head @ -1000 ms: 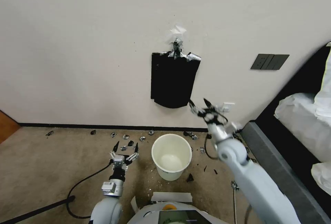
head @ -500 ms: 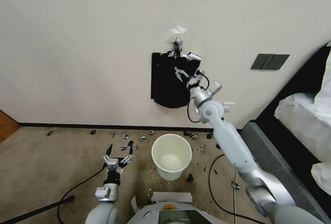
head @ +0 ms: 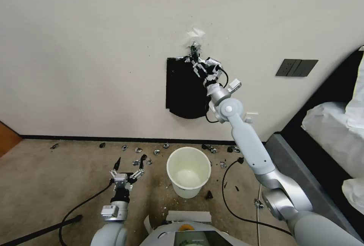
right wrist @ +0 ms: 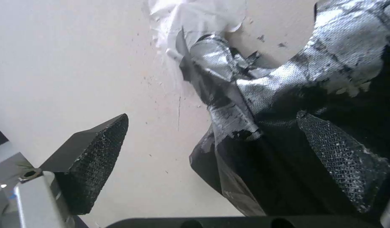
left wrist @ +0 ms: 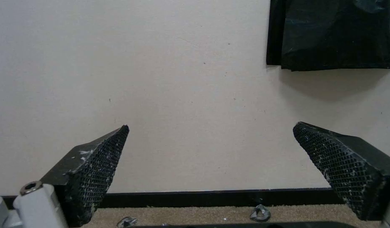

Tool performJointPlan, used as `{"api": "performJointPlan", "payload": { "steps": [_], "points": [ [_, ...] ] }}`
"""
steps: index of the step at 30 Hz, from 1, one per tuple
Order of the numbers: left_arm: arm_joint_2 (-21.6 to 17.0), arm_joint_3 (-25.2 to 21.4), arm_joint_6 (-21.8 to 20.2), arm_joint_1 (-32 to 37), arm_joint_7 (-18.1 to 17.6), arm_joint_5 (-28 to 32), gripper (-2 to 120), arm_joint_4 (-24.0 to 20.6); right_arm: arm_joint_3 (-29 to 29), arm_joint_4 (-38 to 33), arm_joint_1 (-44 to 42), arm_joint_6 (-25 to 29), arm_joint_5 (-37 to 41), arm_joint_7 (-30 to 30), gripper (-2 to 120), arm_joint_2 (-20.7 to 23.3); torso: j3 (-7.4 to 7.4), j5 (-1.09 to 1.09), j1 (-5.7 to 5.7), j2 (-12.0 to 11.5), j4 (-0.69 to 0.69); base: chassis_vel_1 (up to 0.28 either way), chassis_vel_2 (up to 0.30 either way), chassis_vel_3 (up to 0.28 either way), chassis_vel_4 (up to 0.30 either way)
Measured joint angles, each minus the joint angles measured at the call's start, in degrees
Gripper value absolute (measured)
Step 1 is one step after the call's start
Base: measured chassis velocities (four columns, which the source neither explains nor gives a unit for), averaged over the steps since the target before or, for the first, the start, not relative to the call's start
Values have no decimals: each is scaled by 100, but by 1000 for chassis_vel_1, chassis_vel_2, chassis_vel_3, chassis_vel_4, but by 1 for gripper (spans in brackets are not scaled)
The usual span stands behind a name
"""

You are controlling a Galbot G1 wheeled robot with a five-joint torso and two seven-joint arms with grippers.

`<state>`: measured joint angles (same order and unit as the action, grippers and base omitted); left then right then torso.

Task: Place a trash bag onto the trash bin.

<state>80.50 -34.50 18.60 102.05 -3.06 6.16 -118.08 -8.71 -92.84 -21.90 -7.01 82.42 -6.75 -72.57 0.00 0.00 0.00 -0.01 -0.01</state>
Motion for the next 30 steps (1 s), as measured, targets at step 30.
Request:
{"api": "performJointPlan", "payload": {
  "steps": [30],
  "points": [
    [5, 16, 7, -92, -2, 106, 100, -19, 160, 582, 497, -130, -140, 290, 100, -288, 0, 0, 0, 0, 1, 0, 0, 0, 0]
  ]
}}
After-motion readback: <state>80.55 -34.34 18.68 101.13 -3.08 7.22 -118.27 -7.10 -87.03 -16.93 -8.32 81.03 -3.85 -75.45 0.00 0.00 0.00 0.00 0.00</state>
